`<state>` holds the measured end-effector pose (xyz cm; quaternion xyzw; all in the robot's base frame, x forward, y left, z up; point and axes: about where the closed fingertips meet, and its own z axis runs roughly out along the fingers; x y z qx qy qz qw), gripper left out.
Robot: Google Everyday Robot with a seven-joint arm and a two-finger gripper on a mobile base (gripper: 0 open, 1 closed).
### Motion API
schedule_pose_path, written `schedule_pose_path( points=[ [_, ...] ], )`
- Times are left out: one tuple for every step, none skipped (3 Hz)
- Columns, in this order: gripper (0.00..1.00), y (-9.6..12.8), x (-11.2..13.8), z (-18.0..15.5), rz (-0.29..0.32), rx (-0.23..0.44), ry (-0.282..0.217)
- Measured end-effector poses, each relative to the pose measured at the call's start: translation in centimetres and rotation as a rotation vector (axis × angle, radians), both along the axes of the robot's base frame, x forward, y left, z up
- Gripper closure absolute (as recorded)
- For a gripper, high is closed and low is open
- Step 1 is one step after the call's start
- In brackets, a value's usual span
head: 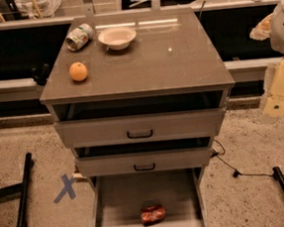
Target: Pick coke can from bottom drawer and place on counter
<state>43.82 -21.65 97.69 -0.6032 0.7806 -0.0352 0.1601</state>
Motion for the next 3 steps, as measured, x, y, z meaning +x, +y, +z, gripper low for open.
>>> schedule_pose_path(
  points=[
    [0.0, 0.0, 0.0, 0.0, 0.0, 0.0, 0.0],
    [0.0, 0.3, 0.2, -2.5, 0.031, 0.022, 0.013],
    [0.0, 1.5, 0.2, -8.7, 0.115, 0.071, 0.052]
  ],
)
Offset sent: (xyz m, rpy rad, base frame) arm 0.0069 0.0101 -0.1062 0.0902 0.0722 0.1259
